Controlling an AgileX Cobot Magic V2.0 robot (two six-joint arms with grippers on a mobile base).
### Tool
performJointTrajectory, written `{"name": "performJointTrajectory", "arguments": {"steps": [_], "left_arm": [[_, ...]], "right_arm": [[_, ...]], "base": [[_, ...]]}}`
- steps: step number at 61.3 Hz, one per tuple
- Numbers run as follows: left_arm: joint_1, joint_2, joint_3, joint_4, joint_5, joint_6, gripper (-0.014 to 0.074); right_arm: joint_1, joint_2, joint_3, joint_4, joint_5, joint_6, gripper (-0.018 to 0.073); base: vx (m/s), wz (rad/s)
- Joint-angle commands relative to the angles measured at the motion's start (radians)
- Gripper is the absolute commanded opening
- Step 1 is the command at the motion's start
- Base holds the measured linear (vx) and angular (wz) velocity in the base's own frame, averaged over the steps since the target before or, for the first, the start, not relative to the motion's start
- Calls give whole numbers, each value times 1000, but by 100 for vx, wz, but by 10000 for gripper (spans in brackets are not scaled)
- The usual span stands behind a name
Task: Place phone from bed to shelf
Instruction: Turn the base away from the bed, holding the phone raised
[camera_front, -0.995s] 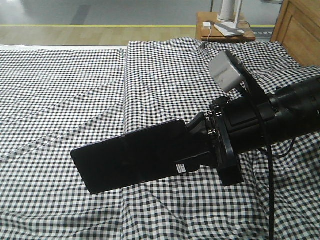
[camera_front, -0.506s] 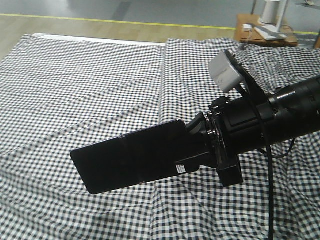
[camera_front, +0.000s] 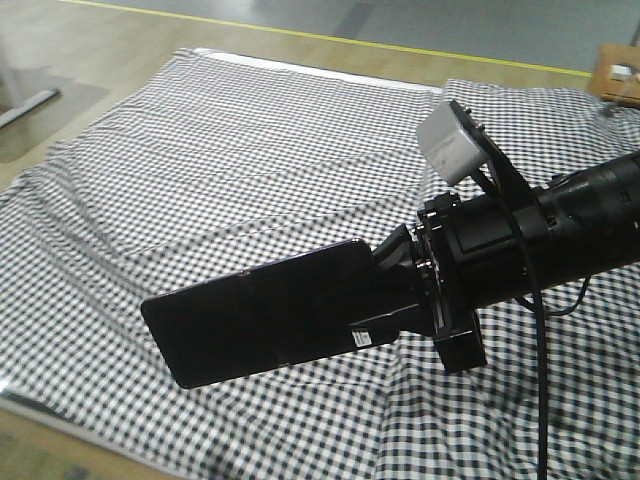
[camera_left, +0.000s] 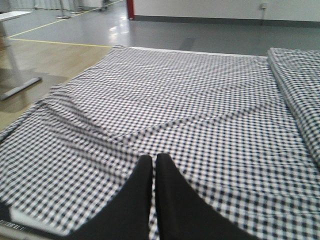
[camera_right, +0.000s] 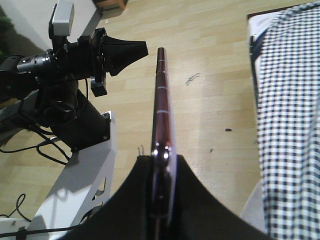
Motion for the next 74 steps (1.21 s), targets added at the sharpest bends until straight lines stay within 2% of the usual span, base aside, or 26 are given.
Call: {"name": "performJointTrajectory", "arguments": {"steps": [1,74], "left_arm": [[-3,-5,2,-10,-73,-4,1],[-3,-5,2,-10,-73,-4,1]], "right_arm": [[1,-34,-26,94,82,-7,-4],[1,-34,-26,94,82,-7,-4]], "base": [[-12,46],[-12,48]]}}
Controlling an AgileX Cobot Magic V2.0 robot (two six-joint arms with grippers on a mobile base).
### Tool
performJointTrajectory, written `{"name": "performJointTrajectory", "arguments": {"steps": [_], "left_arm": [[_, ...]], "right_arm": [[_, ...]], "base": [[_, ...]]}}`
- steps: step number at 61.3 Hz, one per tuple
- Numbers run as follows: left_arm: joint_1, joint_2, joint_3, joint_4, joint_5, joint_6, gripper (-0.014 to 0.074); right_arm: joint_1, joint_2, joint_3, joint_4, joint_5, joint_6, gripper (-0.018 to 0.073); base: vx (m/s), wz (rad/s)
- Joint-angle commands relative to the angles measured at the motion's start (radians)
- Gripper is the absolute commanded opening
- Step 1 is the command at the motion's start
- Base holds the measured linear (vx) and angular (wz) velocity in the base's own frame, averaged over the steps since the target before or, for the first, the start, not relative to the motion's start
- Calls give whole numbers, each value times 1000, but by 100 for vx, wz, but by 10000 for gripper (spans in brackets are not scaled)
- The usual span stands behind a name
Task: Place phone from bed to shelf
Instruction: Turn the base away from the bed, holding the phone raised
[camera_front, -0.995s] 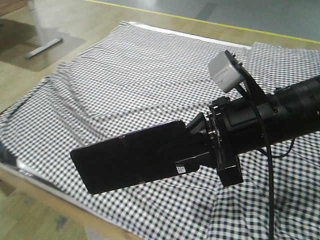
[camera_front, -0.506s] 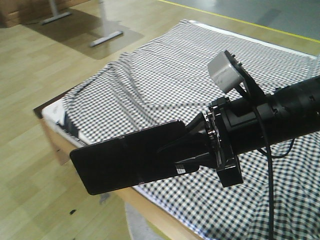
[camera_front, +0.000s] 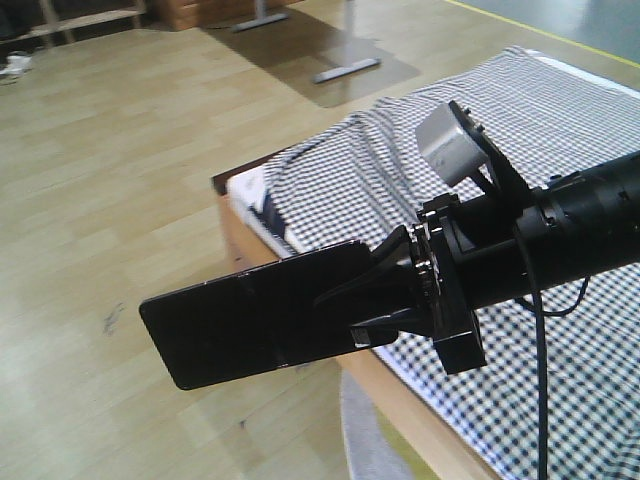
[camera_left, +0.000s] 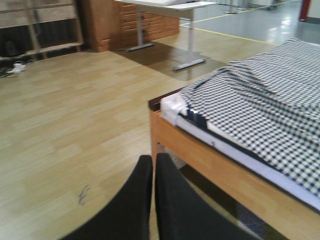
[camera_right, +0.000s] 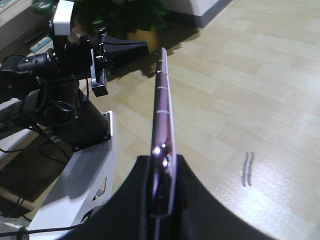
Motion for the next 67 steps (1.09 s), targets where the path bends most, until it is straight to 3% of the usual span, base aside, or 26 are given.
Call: {"name": "performJointTrajectory", "arguments": {"steps": [1,67], "left_arm": [[-3,-5,2,-10,-73,-4,1],[-3,-5,2,-10,-73,-4,1]], "right_arm": [[1,-34,-26,94,82,-7,-4],[1,-34,-26,94,82,-7,-4]], "base": [[-14,53],[-11,44]]}}
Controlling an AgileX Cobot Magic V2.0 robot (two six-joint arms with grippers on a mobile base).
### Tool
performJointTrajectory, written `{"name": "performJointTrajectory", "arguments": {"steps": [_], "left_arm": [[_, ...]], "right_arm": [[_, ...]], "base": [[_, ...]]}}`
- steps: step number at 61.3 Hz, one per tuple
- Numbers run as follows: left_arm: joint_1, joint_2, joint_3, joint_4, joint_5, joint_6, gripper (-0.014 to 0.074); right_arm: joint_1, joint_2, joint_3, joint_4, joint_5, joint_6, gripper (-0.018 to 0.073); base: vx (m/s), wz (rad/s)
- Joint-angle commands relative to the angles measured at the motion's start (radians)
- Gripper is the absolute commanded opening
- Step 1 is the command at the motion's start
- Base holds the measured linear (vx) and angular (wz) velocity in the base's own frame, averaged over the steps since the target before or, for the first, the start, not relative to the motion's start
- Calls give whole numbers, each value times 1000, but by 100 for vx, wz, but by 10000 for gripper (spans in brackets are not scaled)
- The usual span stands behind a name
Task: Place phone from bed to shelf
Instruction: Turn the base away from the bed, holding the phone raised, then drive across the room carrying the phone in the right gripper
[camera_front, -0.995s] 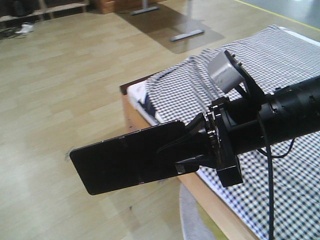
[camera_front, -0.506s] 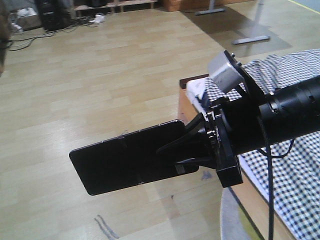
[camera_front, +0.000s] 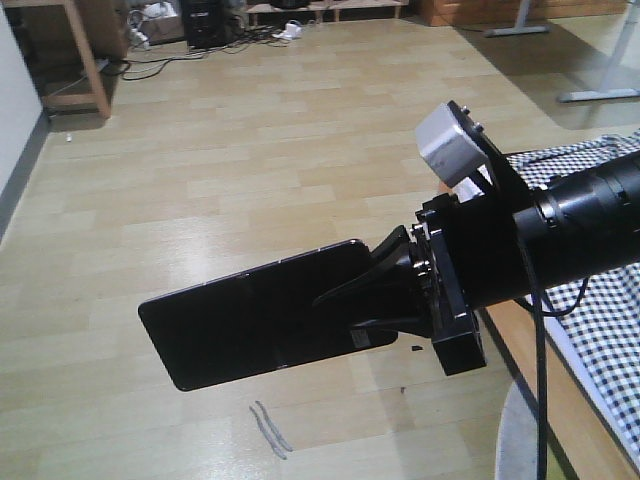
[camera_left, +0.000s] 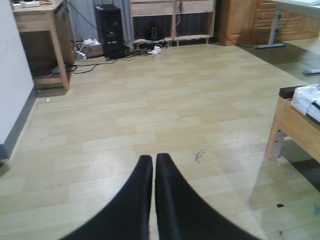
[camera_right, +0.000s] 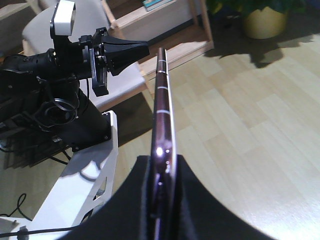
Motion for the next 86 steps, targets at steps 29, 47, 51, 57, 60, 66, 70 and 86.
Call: {"name": "performJointTrajectory", "arguments": {"steps": [29,47,51,57,60,66,70,86], "left_arm": [[-3,-5,2,-10,-73,-4,1],[-3,-5,2,-10,-73,-4,1],[-3,-5,2,-10,-73,-4,1],[-3,-5,2,-10,-73,-4,1],[-3,-5,2,-10,-73,-4,1],[-3,-5,2,-10,-73,-4,1],[-3,-5,2,-10,-73,-4,1],[-3,-5,2,-10,-73,-4,1]], "right_arm": [[1,-34,-26,93,82,-7,-4],[1,-34,-26,93,82,-7,-4],[1,-34,-26,93,82,-7,-4],[1,-34,-26,93,82,-7,-4],[1,-34,-26,93,82,-7,-4],[1,-34,-26,93,82,-7,-4],[1,-34,-26,93,82,-7,-4],[1,-34,-26,93,82,-7,-4]], "base": [[-2,14],[3,0],[4,6],[5,9],[6,9],[7,9],[8,11],[11,13]]}}
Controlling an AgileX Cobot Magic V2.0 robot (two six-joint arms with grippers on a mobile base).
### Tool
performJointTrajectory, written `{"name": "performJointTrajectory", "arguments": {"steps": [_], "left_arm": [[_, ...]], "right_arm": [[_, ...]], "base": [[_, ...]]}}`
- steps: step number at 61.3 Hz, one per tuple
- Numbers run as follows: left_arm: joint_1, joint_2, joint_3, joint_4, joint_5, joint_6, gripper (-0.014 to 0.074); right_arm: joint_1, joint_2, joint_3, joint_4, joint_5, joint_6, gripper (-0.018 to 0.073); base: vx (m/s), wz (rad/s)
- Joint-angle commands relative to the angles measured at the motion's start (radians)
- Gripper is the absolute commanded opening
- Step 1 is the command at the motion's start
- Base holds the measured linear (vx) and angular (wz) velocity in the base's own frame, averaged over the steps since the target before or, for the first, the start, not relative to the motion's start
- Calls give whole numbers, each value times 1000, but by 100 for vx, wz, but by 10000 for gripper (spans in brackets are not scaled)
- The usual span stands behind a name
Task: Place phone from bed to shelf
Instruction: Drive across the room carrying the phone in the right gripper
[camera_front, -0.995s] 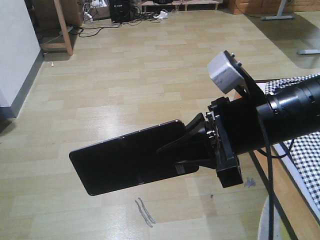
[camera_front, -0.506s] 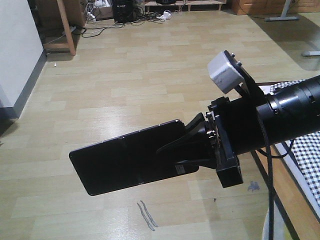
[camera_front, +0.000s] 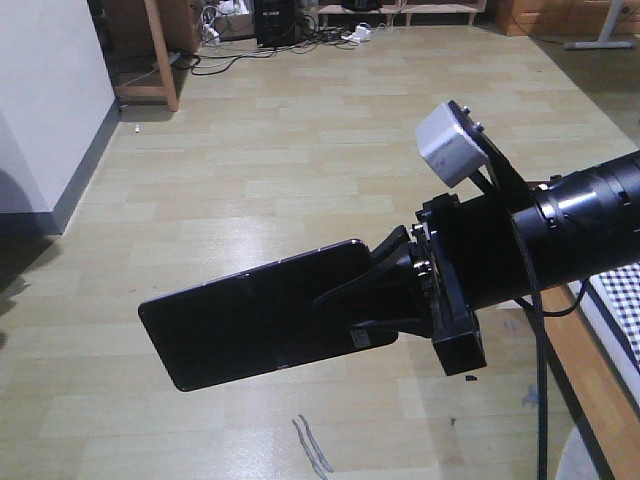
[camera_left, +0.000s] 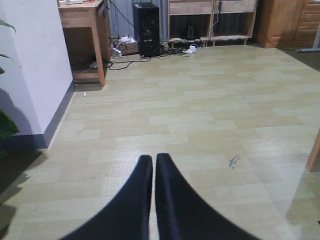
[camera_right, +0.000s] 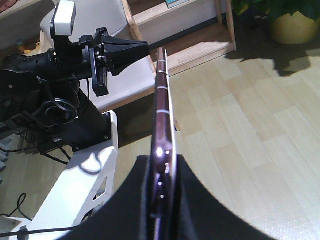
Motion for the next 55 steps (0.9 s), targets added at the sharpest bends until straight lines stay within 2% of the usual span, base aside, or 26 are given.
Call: {"name": "performJointTrajectory", "arguments": {"steps": [1,55], "left_arm": [[-3,-5,2,-10,-73,-4,1],[-3,-5,2,-10,-73,-4,1]], "right_arm": [[1,-34,-26,93,82,-7,-4],[1,-34,-26,93,82,-7,-4]], "base": [[13,13],[21,3]]}}
